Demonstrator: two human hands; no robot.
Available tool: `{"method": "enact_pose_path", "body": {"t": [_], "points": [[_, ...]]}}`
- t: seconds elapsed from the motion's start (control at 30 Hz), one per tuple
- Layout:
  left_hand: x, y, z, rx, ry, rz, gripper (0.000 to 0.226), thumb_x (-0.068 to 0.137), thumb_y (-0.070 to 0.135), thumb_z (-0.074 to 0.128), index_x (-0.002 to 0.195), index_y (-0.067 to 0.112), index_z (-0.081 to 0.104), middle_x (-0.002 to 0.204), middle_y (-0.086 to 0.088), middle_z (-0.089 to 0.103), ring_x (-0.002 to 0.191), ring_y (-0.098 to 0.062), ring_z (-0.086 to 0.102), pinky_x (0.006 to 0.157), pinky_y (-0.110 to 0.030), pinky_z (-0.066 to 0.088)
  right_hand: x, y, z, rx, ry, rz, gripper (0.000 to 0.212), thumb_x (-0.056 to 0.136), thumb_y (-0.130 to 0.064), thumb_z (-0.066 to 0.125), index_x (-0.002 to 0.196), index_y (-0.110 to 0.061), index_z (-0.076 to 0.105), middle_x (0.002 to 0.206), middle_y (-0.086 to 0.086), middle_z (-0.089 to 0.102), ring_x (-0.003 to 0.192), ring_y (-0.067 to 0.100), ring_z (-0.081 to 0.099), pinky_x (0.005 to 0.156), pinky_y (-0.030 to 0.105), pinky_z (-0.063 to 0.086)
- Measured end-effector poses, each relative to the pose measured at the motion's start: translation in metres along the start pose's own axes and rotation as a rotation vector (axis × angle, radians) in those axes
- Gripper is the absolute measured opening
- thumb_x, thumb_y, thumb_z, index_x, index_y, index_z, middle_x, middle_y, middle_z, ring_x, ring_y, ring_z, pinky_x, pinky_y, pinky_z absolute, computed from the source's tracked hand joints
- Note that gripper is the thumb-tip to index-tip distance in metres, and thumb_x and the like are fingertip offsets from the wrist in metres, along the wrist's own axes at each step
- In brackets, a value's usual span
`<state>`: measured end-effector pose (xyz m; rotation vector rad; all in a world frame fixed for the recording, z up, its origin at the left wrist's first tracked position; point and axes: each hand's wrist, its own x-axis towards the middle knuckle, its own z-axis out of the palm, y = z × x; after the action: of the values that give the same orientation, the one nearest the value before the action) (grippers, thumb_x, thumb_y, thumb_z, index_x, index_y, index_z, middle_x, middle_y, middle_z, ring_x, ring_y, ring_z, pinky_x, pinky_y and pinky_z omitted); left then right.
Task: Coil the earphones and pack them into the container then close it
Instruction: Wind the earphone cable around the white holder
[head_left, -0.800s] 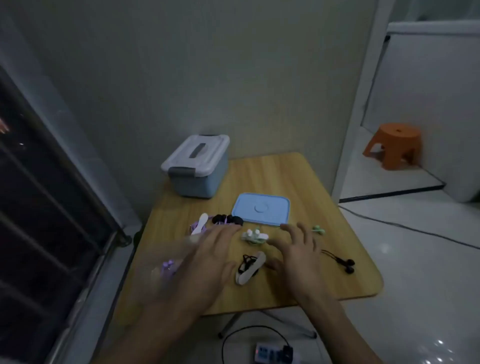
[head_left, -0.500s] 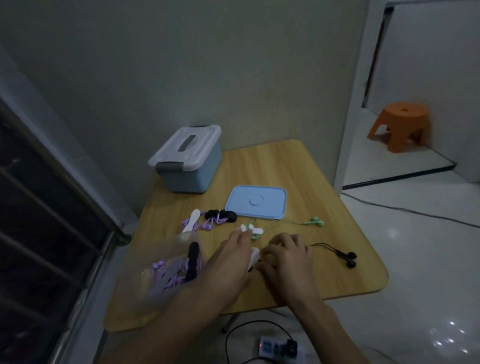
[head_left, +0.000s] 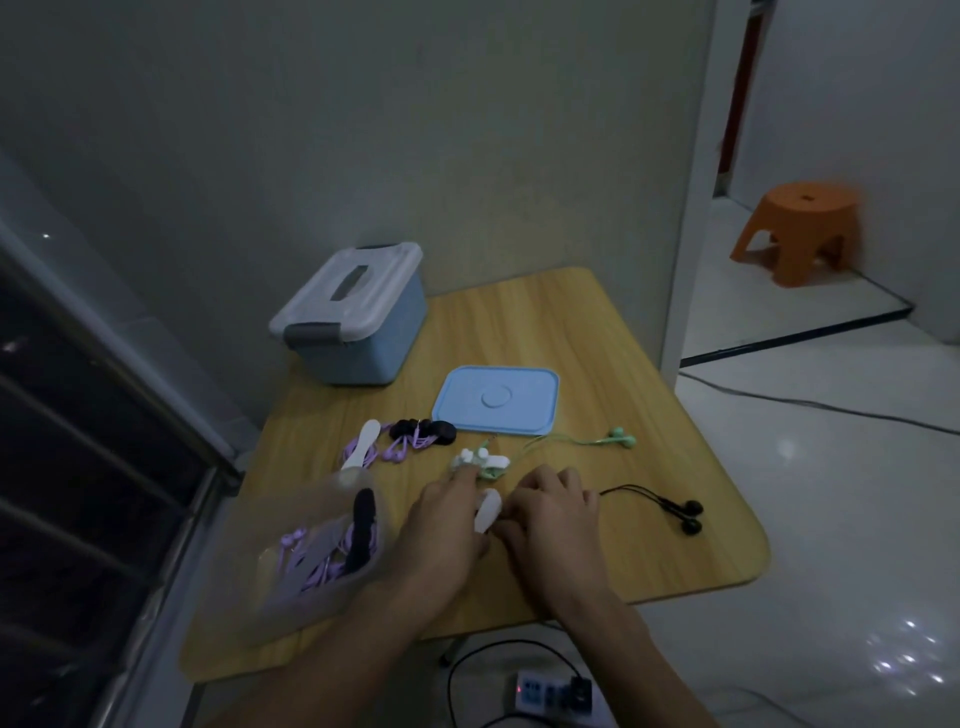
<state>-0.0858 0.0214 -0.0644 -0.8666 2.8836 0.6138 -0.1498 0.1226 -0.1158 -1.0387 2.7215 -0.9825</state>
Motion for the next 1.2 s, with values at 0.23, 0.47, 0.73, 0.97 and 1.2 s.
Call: {"method": "enact_pose_path", "body": {"t": [0.23,0.47,0.73,0.97,1.2], "points": [[-0.011,0.006,-0.029,-0.385,0.048,-0.038,0.055,0.077,0.014,0.078,0.127,0.019,0.056,0.113,0.001,0.063,0.099,-0.014,0.059,0.085,-0.029,0.051,0.0,-0.007,-0.03,0.287,0.063,0.022,0.011,0.089,-0.028,0.066,0.087,-0.029,0.076,0.081,-0.019,0.063,0.097,0.011,0.048,0.092,0.036,0.032],[-0.026,0.007,-0.045,-0.89,-0.051,-0.203,0.037,0.086,0.004,0.069,0.119,0.017,0.059,0.096,0.005,0.065,0.082,-0.011,0.065,0.068,-0.026,0.057,-0.009,-0.007,-0.039,0.532,0.064,0.037,0.008,0.085,-0.02,0.072,0.079,-0.024,0.076,0.072,-0.011,0.071,0.072,0.004,0.065,0.07,0.029,0.053],[-0.038,0.001,-0.053,-1.304,-0.158,-0.347,0.027,0.088,0.002,0.064,0.113,0.011,0.064,0.105,-0.015,0.072,0.099,-0.029,0.067,0.079,-0.042,0.059,-0.024,-0.017,-0.053,0.638,0.104,-0.001,0.011,0.085,-0.015,0.072,0.076,-0.02,0.076,0.066,-0.009,0.07,0.067,0.007,0.064,0.059,0.018,0.047],[-0.046,-0.008,-0.062,-1.493,-0.172,-0.434,0.016,0.089,0.003,0.061,0.105,0.005,0.066,0.098,-0.013,0.066,0.097,-0.029,0.062,0.089,-0.047,0.053,-0.035,-0.026,-0.051,0.677,0.178,-0.064,0.01,0.082,-0.01,0.077,0.078,-0.02,0.078,0.071,-0.013,0.072,0.072,0.007,0.066,0.062,0.013,0.044],[-0.056,-0.013,-0.07,-1.535,-0.124,-0.43,0.009,0.09,0.002,0.06,0.097,-0.002,0.063,0.094,-0.017,0.068,0.094,-0.027,0.065,0.074,-0.038,0.061,-0.042,-0.034,-0.057,0.495,0.316,-0.279,0.01,0.08,-0.009,0.078,0.083,-0.018,0.078,0.072,-0.016,0.065,0.069,-0.007,0.057,0.064,0.004,0.036]]}}
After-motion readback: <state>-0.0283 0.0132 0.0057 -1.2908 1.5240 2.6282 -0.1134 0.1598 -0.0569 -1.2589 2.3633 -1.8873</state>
